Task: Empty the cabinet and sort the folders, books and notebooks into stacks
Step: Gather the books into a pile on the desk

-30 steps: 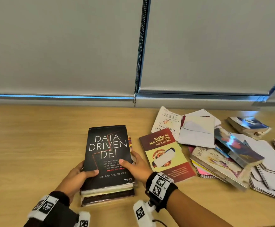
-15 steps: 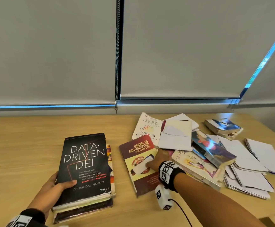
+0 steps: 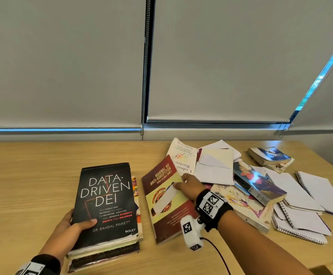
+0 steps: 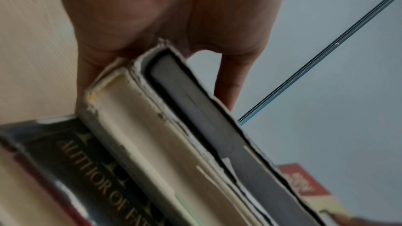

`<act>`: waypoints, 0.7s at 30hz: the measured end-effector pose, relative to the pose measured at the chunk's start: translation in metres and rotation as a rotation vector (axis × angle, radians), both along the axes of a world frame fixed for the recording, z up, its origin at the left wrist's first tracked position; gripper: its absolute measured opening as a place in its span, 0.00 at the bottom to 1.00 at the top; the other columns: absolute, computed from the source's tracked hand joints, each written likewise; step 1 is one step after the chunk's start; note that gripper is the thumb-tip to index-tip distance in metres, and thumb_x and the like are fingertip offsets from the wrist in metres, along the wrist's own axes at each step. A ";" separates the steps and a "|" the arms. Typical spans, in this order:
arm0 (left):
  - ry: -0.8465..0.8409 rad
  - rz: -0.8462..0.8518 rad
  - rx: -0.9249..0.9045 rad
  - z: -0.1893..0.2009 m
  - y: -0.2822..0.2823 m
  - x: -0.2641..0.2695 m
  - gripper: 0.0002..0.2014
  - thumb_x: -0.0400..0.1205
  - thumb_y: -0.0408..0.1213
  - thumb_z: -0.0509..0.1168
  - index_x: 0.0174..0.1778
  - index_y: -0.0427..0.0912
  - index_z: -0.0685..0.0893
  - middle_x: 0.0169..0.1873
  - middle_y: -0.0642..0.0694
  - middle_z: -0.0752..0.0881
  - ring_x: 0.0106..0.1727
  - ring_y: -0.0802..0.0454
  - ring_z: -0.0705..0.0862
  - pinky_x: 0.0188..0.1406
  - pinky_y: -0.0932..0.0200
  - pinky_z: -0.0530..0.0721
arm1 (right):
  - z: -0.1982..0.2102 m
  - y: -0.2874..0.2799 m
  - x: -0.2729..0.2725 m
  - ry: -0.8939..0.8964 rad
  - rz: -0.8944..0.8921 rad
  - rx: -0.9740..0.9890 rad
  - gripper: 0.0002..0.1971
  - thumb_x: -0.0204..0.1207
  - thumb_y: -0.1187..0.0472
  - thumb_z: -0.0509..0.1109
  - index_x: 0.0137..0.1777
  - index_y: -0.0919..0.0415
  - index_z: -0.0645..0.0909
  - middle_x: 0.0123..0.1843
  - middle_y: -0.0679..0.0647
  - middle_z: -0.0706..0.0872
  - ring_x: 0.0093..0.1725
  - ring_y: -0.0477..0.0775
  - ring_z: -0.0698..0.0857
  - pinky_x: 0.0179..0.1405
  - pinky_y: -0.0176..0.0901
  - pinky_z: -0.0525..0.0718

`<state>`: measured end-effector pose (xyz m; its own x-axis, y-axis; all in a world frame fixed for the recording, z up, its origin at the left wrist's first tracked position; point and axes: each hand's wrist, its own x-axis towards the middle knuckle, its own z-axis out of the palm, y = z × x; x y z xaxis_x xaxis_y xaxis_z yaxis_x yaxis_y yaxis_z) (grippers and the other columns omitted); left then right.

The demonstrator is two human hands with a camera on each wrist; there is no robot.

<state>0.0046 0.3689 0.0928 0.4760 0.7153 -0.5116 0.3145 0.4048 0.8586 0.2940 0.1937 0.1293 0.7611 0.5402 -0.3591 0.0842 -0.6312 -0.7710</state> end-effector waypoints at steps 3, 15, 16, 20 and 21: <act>-0.006 -0.010 -0.005 0.002 0.001 -0.003 0.32 0.75 0.27 0.73 0.74 0.45 0.71 0.53 0.39 0.86 0.51 0.38 0.86 0.55 0.46 0.82 | 0.037 0.000 -0.003 -0.085 -0.050 0.138 0.09 0.79 0.56 0.70 0.42 0.55 0.73 0.51 0.62 0.89 0.48 0.64 0.89 0.53 0.59 0.88; -0.053 -0.039 -0.069 0.014 0.007 -0.013 0.24 0.85 0.28 0.60 0.77 0.49 0.70 0.48 0.46 0.87 0.46 0.45 0.87 0.39 0.51 0.83 | 0.058 0.047 -0.074 0.418 -0.144 0.574 0.08 0.81 0.65 0.66 0.56 0.63 0.84 0.47 0.64 0.91 0.39 0.61 0.90 0.40 0.50 0.89; -0.062 -0.033 -0.071 0.019 0.006 -0.015 0.24 0.87 0.30 0.58 0.79 0.51 0.68 0.47 0.48 0.86 0.46 0.48 0.85 0.36 0.53 0.81 | 0.050 0.054 -0.083 0.446 -0.137 0.555 0.07 0.81 0.66 0.66 0.55 0.63 0.85 0.46 0.64 0.91 0.39 0.61 0.90 0.39 0.50 0.89; -0.075 -0.037 -0.073 0.027 0.004 -0.016 0.23 0.89 0.40 0.55 0.81 0.57 0.64 0.53 0.49 0.85 0.47 0.57 0.83 0.35 0.58 0.77 | 0.026 0.082 -0.105 0.490 -0.119 0.472 0.06 0.81 0.67 0.67 0.53 0.65 0.85 0.39 0.62 0.91 0.33 0.58 0.89 0.35 0.48 0.89; -0.074 -0.034 -0.078 0.026 0.005 -0.018 0.22 0.89 0.43 0.55 0.80 0.58 0.65 0.56 0.48 0.85 0.47 0.58 0.83 0.35 0.59 0.77 | 0.022 0.089 -0.108 0.493 -0.109 0.451 0.07 0.81 0.67 0.66 0.55 0.66 0.84 0.39 0.62 0.91 0.32 0.58 0.89 0.32 0.46 0.89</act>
<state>-0.0130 0.3739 0.1191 0.5378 0.6577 -0.5275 0.2660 0.4613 0.8464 0.1858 0.2828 0.1511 0.6250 0.6478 -0.4356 -0.3905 -0.2236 -0.8930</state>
